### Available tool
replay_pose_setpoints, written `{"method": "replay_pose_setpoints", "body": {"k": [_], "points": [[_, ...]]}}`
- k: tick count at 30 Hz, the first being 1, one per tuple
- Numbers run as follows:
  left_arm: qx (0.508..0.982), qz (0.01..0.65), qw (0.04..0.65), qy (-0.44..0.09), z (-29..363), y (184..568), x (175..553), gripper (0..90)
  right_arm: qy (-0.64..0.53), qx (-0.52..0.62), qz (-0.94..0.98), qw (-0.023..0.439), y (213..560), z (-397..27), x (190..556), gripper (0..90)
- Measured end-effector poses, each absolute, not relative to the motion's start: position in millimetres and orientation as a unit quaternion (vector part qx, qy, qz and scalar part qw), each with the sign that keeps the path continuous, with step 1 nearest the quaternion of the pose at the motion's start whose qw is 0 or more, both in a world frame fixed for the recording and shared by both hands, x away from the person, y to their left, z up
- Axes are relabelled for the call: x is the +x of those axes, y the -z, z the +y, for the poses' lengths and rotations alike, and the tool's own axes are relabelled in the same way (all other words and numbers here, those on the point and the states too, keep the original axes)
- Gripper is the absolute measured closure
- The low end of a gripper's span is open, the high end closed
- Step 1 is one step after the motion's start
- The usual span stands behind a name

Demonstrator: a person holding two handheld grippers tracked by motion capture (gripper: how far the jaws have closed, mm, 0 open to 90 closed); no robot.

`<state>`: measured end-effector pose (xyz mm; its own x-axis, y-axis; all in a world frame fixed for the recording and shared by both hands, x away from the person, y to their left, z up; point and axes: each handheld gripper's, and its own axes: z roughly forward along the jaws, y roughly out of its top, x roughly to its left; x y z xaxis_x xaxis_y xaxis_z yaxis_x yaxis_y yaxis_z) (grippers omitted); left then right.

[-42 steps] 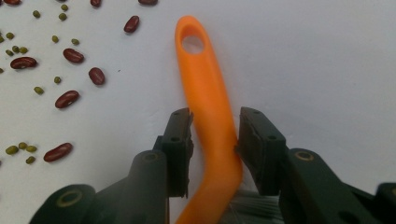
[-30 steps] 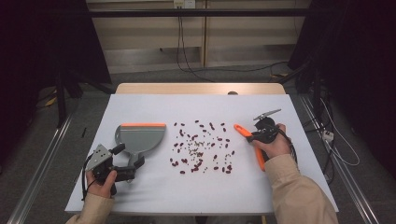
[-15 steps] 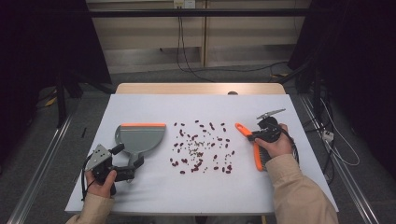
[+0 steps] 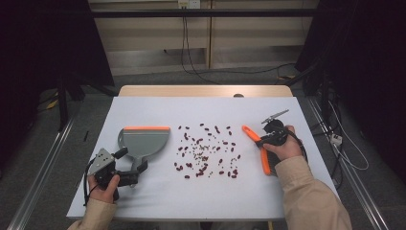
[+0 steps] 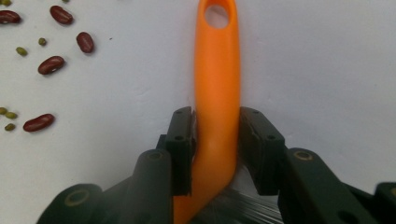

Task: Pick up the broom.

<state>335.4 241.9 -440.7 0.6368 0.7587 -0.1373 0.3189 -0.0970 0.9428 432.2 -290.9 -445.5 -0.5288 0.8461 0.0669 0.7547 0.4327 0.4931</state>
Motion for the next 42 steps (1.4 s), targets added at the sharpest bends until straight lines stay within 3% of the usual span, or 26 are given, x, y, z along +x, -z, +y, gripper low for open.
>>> {"method": "replay_pose_setpoints", "body": {"k": [3,20,33,42], "points": [[0.717,0.375,0.553,-0.197,241,441,335,3.6,-0.236,0.492,0.833,0.092,446,-290,434,70.7],[0.711,0.377,0.556,-0.207,245,438,332,3.6,-0.258,0.489,0.825,0.113,438,-293,430,71.4],[0.706,0.383,0.557,-0.213,244,437,334,3.6,-0.469,0.483,0.709,0.211,397,-330,381,71.3],[0.708,0.370,0.560,-0.220,237,428,334,3.6,-0.525,0.460,0.674,0.240,390,-333,361,71.3]]}}
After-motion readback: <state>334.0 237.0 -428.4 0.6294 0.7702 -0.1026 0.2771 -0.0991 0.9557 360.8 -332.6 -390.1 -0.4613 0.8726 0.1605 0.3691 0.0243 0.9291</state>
